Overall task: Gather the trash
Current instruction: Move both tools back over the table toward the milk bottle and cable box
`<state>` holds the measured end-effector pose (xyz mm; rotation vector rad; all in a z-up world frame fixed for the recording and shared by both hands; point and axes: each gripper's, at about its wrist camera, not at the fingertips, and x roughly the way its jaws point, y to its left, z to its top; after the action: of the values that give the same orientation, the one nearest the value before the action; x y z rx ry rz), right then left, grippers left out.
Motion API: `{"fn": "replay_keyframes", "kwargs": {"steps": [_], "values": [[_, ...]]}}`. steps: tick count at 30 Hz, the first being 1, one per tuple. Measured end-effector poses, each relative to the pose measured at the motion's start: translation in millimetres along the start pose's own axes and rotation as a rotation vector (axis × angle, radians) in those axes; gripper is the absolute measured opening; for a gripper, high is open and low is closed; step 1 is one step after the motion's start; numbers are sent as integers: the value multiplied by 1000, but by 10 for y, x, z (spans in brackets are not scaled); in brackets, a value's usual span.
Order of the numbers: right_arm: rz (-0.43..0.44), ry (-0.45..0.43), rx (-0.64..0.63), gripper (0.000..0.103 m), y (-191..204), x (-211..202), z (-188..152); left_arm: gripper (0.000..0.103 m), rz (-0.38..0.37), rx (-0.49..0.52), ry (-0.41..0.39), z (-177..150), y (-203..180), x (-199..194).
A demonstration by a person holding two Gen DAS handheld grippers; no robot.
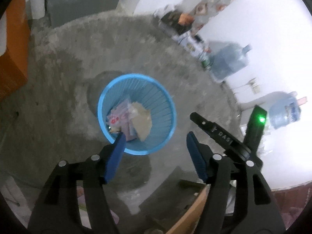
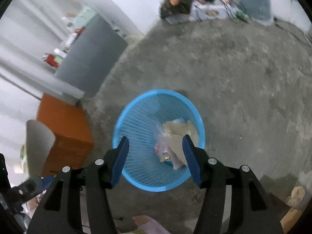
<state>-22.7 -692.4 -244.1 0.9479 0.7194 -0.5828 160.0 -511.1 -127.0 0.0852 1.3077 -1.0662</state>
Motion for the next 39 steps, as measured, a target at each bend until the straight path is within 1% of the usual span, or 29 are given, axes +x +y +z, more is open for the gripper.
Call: {"fn": "replay_keyframes", "kwargs": {"steps": [4,7,9,14,15,16,17,19,21,23,25,26,28,30,31,32,33,35,37,39], "values": [[67,-40,-106,62,339,-379,-18,67,-30,9,-99,-203,1,-598],[137,-63,-188,67,628,-659,-62,67,-18,2,-169,-402,82,-1043],[180,-73,-249,68,841,-835,-111,67,-13,-15,-203,-527,154,-1269],[263,-57,-399,69,1402,-1114,-251,69,-2,-70,-328,-907,412,-2019],[284,-53,-438,70,1562,-1181,-296,70,8,-84,-364,-1001,483,-2192],[298,-51,-465,70,1671,-1225,-334,73,19,-95,-395,-1089,553,-2352],[310,-49,-487,71,1765,-1262,-366,74,27,-106,-420,-1158,628,-2480],[345,-43,-545,75,2034,-1340,-464,77,45,-144,-475,-1301,784,-2749],[388,-23,-591,76,2288,-1386,-562,79,74,-204,-526,-1445,997,-3017],[416,-4,-624,76,2530,-1412,-659,79,97,-280,-577,-1579,1270,-3303],[480,30,-679,76,2866,-1448,-813,79,120,-343,-625,-1718,1502,-3564],[512,55,-705,76,3051,-1455,-906,79,141,-381,-660,-1827,1665,-3740],[563,106,-754,76,3383,-1462,-1082,79,183,-436,-708,-1969,1855,-3953],[621,177,-819,76,3774,-1415,-1336,79,233,-496,-745,-2132,2080,-4158],[637,229,-856,76,3994,-1350,-1492,79,251,-522,-756,-2202,2175,-4216],[643,263,-879,76,4112,-1310,-1607,79,267,-552,-765,-2288,2276,-4280],[647,326,-921,76,4331,-1210,-1802,79,282,-581,-770,-2379,2364,-4340],[624,412,-994,76,4700,-1008,-2147,79,298,-607,-779,-2526,2480,-4435],[594,464,-1052,76,4975,-836,-2420,79,305,-611,-780,-2643,2559,-4501],[554,491,-1106,76,5230,-665,-2657,79,302,-617,-778,-2751,2642,-4569]]}}
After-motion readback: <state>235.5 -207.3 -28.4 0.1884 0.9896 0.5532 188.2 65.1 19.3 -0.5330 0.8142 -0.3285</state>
